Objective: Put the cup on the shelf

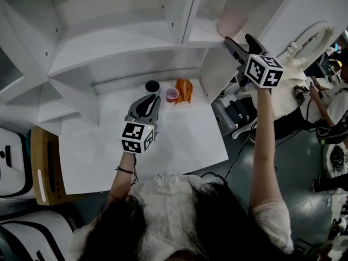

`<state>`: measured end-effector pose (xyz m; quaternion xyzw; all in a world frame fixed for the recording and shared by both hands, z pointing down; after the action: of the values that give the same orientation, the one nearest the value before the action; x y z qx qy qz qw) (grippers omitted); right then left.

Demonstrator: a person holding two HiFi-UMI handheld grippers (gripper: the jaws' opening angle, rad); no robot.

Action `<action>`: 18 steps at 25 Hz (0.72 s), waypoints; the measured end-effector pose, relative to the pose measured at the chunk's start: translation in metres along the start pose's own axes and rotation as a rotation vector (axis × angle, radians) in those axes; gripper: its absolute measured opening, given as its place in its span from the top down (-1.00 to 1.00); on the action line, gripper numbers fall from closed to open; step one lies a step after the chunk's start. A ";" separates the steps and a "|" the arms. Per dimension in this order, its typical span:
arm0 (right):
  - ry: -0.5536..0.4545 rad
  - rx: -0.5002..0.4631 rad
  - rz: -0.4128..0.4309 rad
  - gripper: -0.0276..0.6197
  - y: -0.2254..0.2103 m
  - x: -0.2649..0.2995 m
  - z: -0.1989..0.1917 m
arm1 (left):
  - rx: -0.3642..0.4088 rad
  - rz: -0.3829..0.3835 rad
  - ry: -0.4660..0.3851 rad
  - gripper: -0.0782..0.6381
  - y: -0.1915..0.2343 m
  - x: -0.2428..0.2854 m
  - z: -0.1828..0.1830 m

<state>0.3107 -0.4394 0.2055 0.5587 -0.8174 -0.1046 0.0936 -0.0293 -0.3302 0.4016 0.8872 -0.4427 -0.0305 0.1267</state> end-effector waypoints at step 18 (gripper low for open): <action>-0.089 0.110 0.120 -0.19 0.133 -0.075 -0.051 | -0.015 -0.125 0.051 0.62 -0.013 -0.033 -0.018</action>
<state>0.2330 -0.3257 0.2884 0.5080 -0.8572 -0.0783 0.0325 -0.0364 -0.2928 0.4140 0.9127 -0.3826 -0.0189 0.1424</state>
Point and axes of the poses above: the fingertips, and each gripper's own axes: x forward along the fingers, y to its left, z out of its top, the point moved 9 cm from there along -x, backward along the fingers, and after that the axes turned 9 degrees about -x, right-handed, at the moved point
